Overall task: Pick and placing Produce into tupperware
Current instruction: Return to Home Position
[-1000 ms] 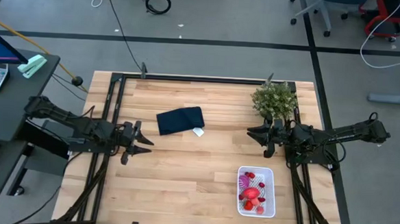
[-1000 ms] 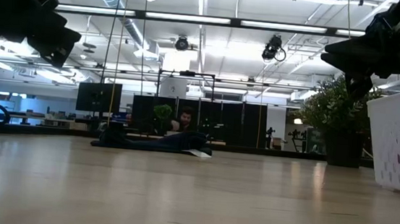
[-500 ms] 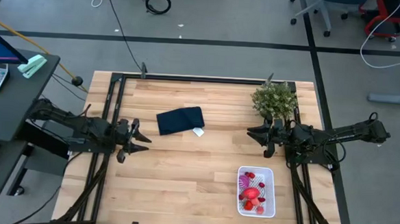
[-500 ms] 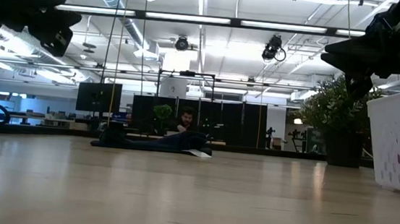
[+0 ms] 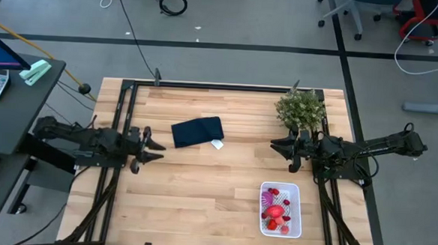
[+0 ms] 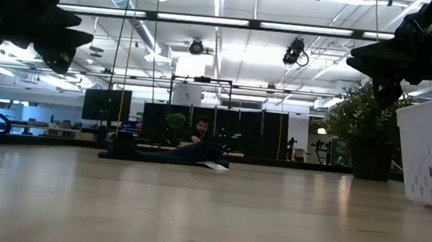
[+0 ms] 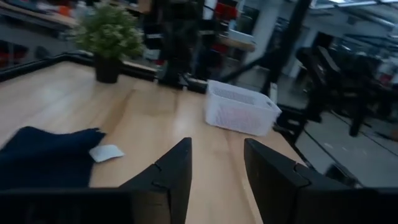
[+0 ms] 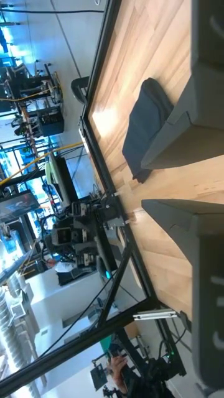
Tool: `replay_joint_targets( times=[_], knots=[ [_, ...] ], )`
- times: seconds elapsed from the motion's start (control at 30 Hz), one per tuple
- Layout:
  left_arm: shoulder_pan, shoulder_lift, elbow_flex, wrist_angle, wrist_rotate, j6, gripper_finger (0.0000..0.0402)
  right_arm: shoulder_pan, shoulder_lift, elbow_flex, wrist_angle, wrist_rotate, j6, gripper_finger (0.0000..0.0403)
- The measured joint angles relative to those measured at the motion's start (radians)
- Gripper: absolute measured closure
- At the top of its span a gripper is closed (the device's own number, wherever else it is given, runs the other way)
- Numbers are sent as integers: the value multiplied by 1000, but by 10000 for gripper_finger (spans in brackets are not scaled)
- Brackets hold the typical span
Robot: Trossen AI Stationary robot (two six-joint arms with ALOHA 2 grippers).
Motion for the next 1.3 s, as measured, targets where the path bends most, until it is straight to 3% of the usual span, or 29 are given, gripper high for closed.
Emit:
replay_joint_targets(
  times=[0.43,1.3],
  knots=[
    [159,-39,0,-6,-2,-5,253,0,0,0,-4,0,0,306],
    [166,-37,-2,7,-4,-5,254,0,0,0,-4,0,0,306]
  ],
)
